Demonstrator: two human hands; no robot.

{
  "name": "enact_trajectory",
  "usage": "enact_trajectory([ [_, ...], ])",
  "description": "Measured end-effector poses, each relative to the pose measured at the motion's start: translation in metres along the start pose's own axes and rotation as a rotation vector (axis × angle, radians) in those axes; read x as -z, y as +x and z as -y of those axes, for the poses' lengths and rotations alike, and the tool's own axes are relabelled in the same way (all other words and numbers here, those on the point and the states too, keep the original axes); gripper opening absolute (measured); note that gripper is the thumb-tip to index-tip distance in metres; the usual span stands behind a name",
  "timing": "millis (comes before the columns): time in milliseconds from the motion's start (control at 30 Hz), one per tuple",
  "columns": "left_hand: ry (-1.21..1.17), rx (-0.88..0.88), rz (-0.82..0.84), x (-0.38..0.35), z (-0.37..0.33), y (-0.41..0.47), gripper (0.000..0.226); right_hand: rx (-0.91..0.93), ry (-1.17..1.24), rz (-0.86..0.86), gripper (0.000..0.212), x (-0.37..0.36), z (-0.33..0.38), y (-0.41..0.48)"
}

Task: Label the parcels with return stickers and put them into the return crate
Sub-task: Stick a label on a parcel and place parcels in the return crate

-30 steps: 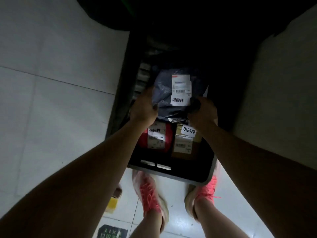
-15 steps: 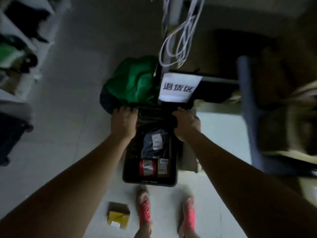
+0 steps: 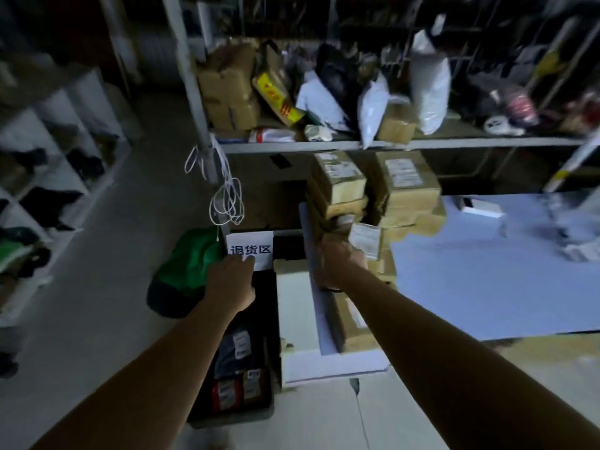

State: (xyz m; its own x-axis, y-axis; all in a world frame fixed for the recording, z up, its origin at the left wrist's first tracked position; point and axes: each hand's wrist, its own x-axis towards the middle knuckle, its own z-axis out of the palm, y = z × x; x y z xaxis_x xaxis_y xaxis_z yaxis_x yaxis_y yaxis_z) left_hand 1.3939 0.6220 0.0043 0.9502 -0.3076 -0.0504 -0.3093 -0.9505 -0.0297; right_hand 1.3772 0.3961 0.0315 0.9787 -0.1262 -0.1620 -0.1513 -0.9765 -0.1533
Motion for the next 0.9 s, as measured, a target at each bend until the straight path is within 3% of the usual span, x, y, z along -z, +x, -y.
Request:
enact_trajectory([
  [200,0.059,-0.092,-0.061,0.064,-0.133,-0.022,0.051,-0.053,-0.040,-0.004,0.057,0.056,-0.125,-0.076],
  [400,-0.052,-0.188,-0.094,0.094,-0.216,0.017,0.037,-0.149,0.041,-0.030,0.064,0.086,-0.212,-0.070],
  [800,-0.053,-0.160,0.023,0.078,-0.252,0.199,0.048,-0.230,0.149,-0.048,0.059,0.114,-0.293,0.077],
  [900,-0.179,-0.120,0.065,0.070,-0.261,0.233,0.043,-0.216,0.222,-0.057,0.058,0.115,-0.302,0.118],
])
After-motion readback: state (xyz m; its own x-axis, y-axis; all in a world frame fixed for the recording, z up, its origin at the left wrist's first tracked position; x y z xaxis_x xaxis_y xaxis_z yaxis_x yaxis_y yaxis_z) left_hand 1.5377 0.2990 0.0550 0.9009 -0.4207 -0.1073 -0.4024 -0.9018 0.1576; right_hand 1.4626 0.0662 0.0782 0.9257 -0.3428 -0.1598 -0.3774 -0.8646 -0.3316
